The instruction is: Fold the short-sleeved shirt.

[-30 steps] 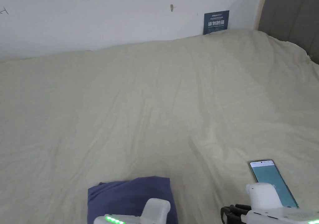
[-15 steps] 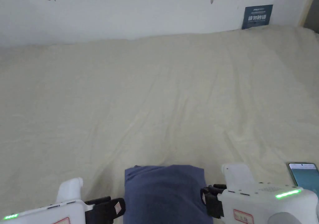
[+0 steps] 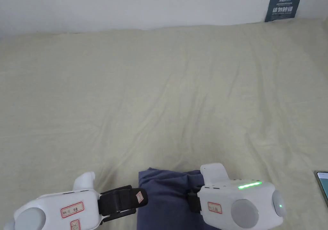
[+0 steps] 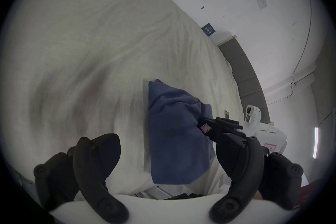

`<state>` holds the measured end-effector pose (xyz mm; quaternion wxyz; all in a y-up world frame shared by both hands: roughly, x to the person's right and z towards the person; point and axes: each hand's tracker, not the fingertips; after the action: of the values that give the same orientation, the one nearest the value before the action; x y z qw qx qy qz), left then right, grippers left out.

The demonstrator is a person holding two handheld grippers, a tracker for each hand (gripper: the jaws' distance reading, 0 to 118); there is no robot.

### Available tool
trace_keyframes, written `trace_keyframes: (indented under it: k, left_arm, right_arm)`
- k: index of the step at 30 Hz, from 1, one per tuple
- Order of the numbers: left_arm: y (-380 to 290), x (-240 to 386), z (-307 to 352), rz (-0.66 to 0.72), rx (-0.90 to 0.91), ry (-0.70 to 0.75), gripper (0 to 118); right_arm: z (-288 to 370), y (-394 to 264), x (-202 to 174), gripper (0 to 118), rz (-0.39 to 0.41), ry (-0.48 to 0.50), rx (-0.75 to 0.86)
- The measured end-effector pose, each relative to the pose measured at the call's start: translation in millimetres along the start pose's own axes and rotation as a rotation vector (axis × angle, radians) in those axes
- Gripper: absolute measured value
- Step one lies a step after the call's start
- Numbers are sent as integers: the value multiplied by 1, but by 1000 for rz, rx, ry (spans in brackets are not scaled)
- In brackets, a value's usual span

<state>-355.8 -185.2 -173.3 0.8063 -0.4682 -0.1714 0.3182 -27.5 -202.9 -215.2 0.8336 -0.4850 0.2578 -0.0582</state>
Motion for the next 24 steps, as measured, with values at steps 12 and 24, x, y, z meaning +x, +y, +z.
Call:
trace_keyframes:
  k: [12,24]
  left_arm:
    - [4,14,-56,-30,-121,-60,101]
    - [4,26,-70,-97,-153,-65,40]
  right_arm:
    - [1,-8,4,5,-41,37,36]
    - [5,-6,-4,5,-75,125,19]
